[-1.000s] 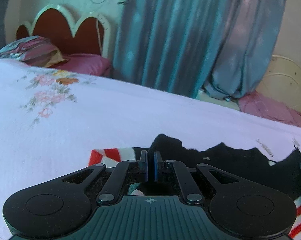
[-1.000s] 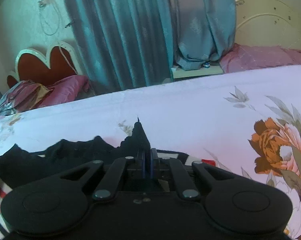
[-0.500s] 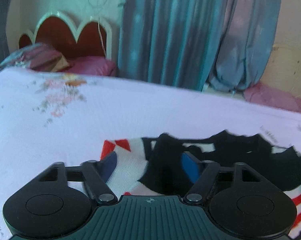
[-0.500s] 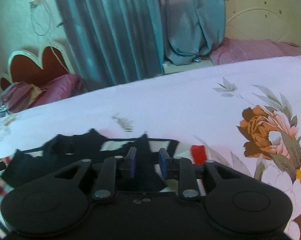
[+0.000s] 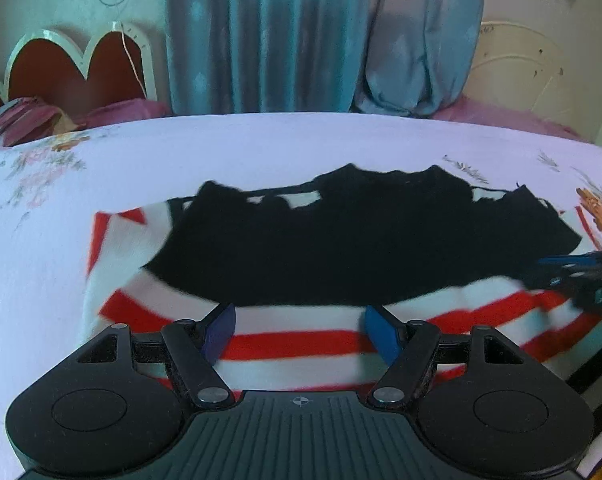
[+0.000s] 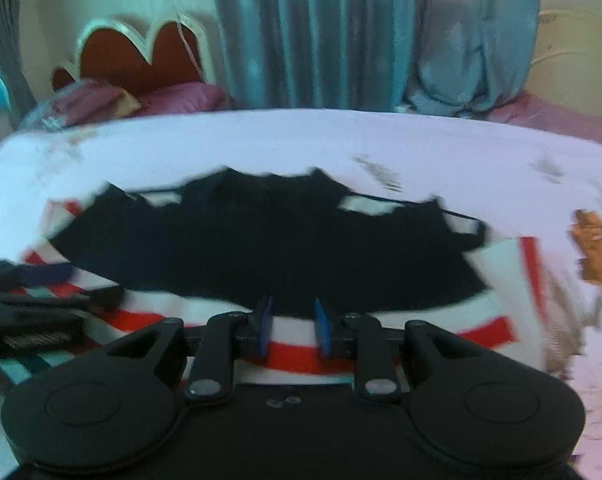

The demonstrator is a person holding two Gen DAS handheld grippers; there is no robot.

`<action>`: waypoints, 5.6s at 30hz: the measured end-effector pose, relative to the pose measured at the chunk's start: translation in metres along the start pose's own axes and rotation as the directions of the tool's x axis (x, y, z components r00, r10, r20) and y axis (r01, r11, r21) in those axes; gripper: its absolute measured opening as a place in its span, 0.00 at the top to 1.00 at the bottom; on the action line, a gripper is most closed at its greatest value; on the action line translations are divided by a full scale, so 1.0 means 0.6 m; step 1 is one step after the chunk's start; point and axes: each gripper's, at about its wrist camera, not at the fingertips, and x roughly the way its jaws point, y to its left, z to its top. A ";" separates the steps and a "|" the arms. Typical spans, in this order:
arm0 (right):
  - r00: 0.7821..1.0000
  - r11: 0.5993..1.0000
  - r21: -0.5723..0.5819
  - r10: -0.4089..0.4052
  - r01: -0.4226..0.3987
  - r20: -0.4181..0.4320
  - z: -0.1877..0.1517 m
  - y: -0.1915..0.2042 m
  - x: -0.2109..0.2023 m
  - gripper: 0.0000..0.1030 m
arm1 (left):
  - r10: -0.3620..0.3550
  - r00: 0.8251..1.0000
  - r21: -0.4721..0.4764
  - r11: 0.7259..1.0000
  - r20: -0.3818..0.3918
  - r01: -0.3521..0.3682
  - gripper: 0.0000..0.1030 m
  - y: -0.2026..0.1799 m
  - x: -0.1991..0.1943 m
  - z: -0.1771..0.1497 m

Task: Fold small clothes

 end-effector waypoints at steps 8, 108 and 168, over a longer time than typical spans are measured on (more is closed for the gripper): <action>0.995 0.992 0.077 -0.096 0.096 -0.004 -0.038 -0.096 -0.027 0.84 | 0.049 0.999 -0.018 0.999 0.001 -0.048 0.31 0.060 -0.032 -0.034; 0.997 0.999 -0.046 0.027 -0.024 0.066 -0.074 0.099 -0.076 0.52 | -0.097 0.989 -0.707 0.691 0.114 0.149 0.09 0.158 -0.073 -0.151; 0.960 0.801 0.539 0.276 -0.260 0.053 -0.089 -0.162 -0.105 0.33 | -0.257 0.946 -0.004 0.965 0.196 0.263 0.15 -0.022 -0.235 -0.021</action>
